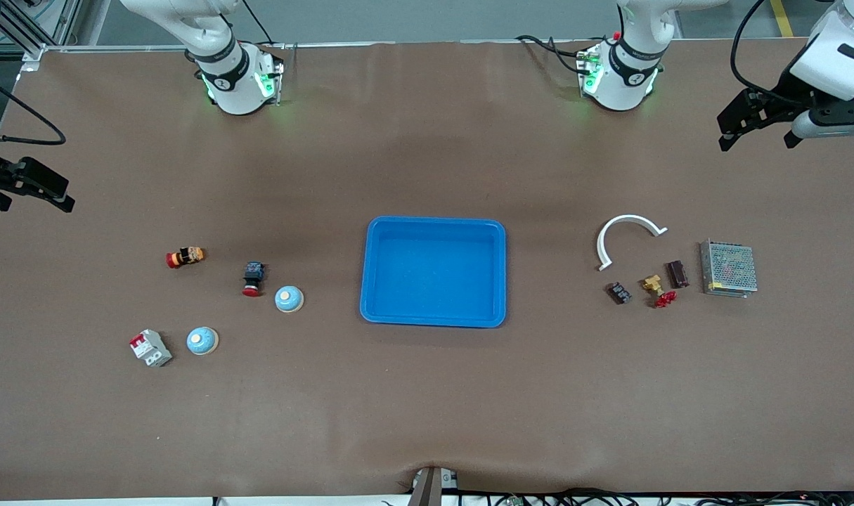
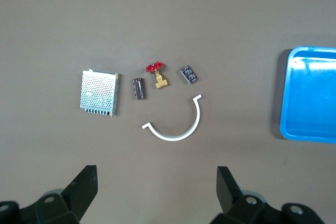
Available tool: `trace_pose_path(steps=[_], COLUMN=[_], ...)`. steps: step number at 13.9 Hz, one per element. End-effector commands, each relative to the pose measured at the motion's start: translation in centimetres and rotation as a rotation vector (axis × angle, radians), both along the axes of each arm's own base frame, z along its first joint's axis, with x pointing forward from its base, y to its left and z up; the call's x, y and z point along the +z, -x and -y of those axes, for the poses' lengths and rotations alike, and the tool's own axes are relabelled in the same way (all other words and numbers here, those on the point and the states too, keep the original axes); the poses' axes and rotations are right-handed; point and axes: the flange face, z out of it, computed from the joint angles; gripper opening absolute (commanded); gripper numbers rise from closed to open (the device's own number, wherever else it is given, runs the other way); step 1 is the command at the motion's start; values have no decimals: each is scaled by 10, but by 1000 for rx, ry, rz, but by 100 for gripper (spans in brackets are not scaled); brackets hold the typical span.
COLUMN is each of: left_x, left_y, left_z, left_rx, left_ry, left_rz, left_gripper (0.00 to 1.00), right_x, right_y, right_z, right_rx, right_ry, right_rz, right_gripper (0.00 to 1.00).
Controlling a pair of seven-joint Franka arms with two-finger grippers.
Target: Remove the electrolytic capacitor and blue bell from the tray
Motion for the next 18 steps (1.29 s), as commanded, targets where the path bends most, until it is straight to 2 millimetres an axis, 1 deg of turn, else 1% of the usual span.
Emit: trace_pose_path(steps=[1,3,5,7,8,11,15,18], left_x=[9,2,-1,4,5,2,-14,-10], left_y=[-27,-41,-57,-76,-81,-82,-87,-86], left_z=[-2,-6,-7,-7,-7,-5,-4,-7], left_rx=[-2,7,11,8,8,5,2,7], left_ry=[31,35,40,46,48,47,37,36], left_rz=[16,4,4,22,24,16,-30,-43], left_gripper=[100,100,100,100,100,100,100,100], right_x=[6,5,5,5,5,5,5,7], right_y=[0,0,0,-1,-1,-1,-1,0], right_z=[-1,-1,-1,-2,-2,-3,-3,-3], right_rx=[3,3,3,4,4,6,6,6], right_ry=[-4,-4,-4,-4,-2,-2,-2,-2], right_rz=[1,1,1,1,1,1,1,4], right_gripper=[100,100,100,100,100,100,100,100])
